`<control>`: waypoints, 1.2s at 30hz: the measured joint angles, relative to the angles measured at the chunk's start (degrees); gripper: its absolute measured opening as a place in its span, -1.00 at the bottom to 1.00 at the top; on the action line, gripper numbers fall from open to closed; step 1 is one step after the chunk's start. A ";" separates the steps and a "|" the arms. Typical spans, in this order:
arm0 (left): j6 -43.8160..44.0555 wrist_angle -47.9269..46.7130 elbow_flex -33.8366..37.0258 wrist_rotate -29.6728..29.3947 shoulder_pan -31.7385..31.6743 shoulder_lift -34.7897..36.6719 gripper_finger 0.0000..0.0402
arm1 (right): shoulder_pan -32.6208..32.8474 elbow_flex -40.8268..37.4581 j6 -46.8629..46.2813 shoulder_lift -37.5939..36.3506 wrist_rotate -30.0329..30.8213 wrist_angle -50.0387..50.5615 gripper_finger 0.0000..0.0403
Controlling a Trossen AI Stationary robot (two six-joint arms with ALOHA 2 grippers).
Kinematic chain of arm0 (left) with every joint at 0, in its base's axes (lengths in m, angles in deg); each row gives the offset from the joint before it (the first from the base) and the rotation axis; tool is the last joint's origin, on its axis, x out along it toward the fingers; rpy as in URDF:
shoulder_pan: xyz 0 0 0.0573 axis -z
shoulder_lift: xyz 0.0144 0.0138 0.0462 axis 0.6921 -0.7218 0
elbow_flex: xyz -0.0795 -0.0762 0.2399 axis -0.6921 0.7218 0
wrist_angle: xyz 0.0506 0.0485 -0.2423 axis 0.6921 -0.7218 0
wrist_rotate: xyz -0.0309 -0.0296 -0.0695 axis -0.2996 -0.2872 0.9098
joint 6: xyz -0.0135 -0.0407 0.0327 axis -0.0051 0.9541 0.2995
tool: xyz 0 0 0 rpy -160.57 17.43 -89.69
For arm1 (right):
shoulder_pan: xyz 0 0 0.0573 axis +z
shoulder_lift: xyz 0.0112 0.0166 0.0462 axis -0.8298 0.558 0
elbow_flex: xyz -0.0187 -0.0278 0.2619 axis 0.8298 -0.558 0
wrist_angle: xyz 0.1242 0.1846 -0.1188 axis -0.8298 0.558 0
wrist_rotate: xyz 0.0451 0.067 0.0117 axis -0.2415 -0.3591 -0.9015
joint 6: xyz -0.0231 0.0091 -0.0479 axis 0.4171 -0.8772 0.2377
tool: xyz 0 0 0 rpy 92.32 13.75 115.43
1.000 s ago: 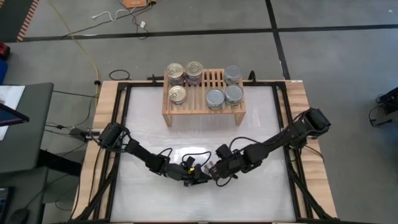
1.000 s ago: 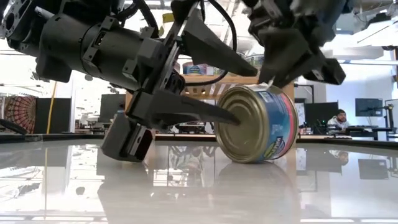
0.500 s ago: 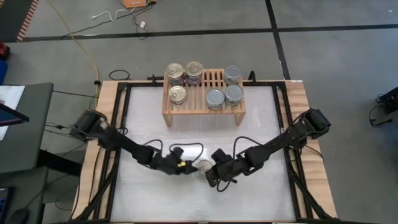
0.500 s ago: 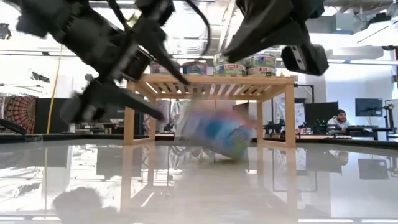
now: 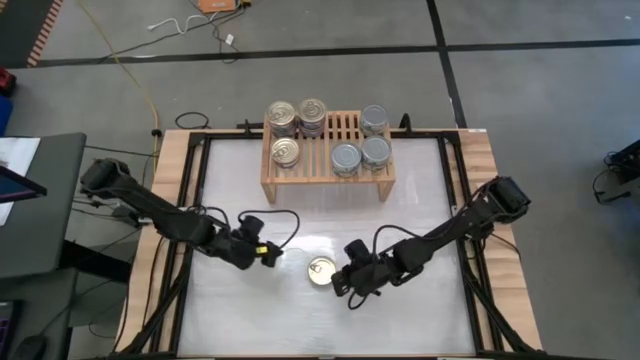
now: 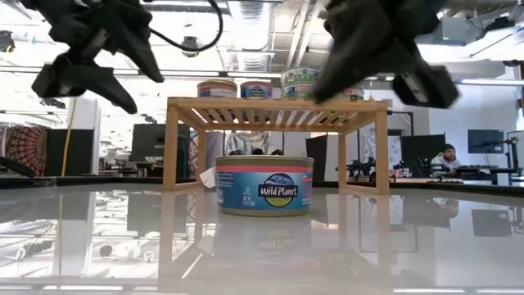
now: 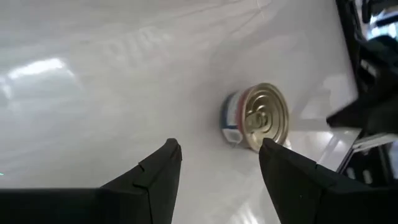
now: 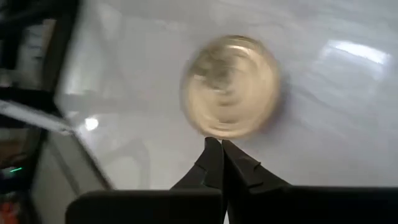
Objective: Stack canned seafood by type on shelf
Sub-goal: Stack the blue-pink tuna can on top of the other blue-pink tuna can
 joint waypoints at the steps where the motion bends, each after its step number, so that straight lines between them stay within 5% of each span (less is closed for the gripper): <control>1: -0.96 -1.52 0.00 0.03 0.07 1.13 0.02 | 0.35 0.00 -1.25 -0.17 -0.03 1.62 -0.91; 12: -16.54 -10.78 -0.02 4.09 0.09 9.05 0.02 | 12.80 -0.02 -25.36 -0.44 -2.36 17.07 -0.89; 19: -17.15 -10.95 -0.04 5.27 1.08 9.97 0.02 | 22.77 -0.02 -40.45 -4.52 -1.39 32.66 -0.90; 24: -15.70 -9.26 -0.07 0.33 4.71 9.21 0.02 | 25.55 -1.68 -39.46 -13.07 7.96 42.08 -0.91; 28: -10.70 -4.80 -0.13 -8.47 8.72 7.27 0.02 | 24.75 -10.84 -35.34 -23.48 15.71 39.43 -0.91; 36: 4.61 4.05 -0.36 -12.42 10.40 -4.85 0.02 | 15.15 -34.53 -7.48 -44.46 14.85 4.74 -0.91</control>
